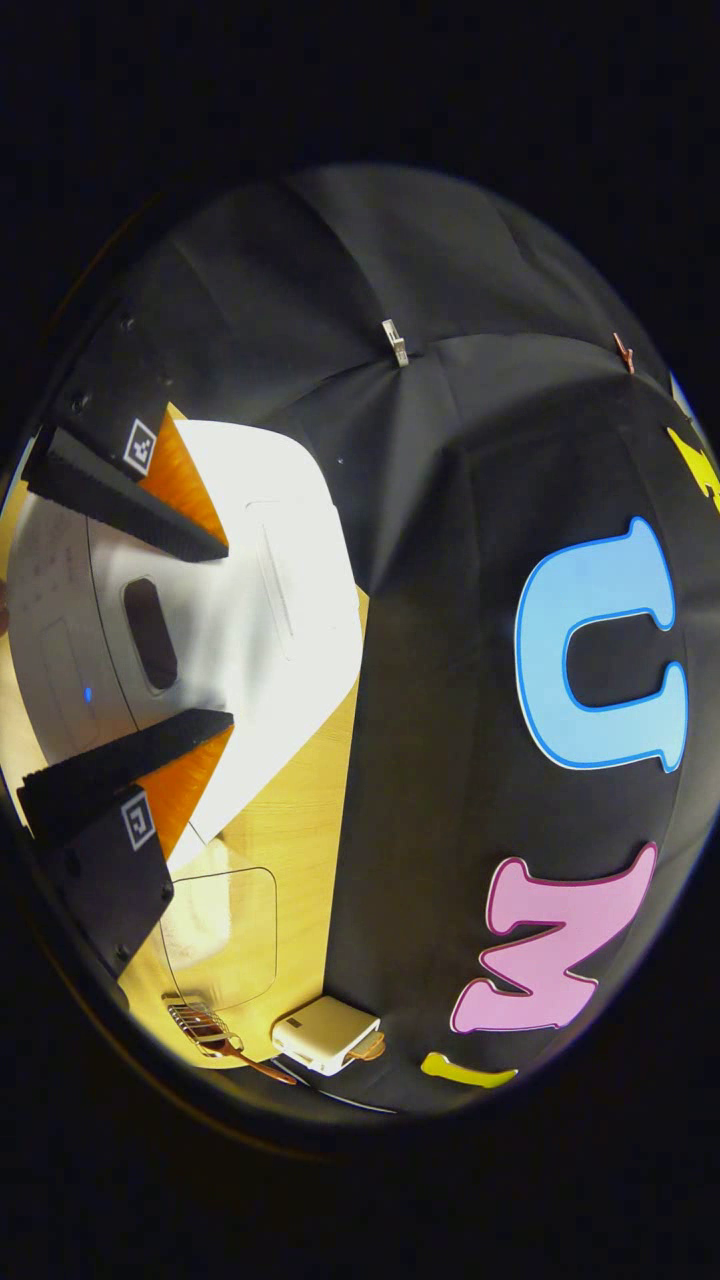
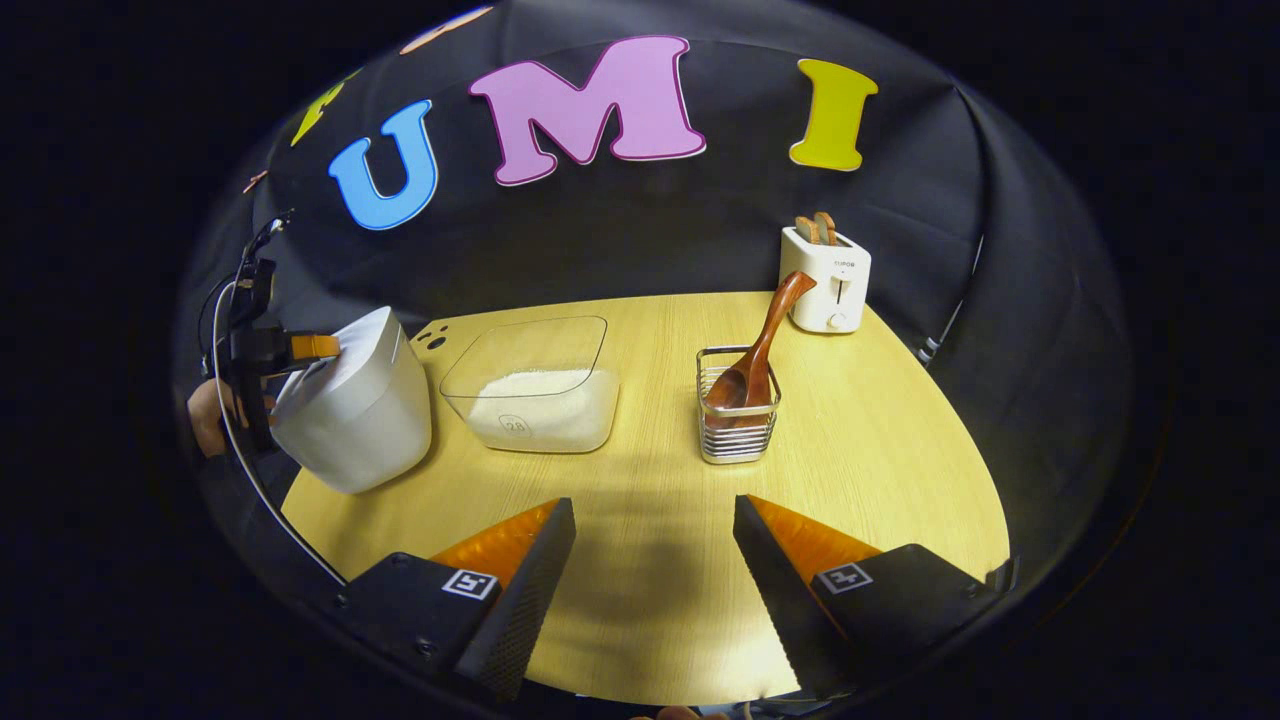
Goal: Close the left gripper, press the button to open the rice cooker; take a wooden spoon from the chopstick holder with the right hand, scoop a spoonful of rice and pour it into the rice cooker, then put the wooden spoon back into the chopstick holder.
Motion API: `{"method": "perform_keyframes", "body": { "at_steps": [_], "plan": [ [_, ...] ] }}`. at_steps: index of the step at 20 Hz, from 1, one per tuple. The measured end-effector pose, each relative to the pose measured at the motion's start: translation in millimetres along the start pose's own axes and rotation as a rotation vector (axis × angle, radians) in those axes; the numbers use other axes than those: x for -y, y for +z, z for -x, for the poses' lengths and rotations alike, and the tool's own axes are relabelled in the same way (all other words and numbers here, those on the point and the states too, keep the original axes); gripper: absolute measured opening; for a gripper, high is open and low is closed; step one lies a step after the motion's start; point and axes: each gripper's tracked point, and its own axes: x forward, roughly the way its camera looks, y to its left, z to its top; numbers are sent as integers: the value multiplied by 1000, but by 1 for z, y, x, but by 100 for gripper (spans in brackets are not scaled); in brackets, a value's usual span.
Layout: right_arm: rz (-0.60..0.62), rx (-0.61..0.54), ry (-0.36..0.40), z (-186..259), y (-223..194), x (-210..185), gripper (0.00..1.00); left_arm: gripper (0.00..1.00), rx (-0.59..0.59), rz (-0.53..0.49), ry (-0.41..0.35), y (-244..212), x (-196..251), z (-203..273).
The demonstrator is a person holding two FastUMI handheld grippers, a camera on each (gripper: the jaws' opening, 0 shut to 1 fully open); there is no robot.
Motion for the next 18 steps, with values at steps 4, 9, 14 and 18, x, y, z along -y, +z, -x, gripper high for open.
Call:
{"method": "perform_keyframes", "body": {
  "at_steps": [4,9,14,18],
  "plan": [
    [34,60,-28,10,20,-5,99,95,64,2,-17,13,-2,15],
    [56,132,-32,26,50,-32,99,95,233,-17,-100,45,3,65],
    [56,298,-31,70,95,-69,99,95,383,21,-219,63,22,153],
    [23,383,-21,106,107,-93,99,95,440,57,-276,54,24,214]
  ]
}}
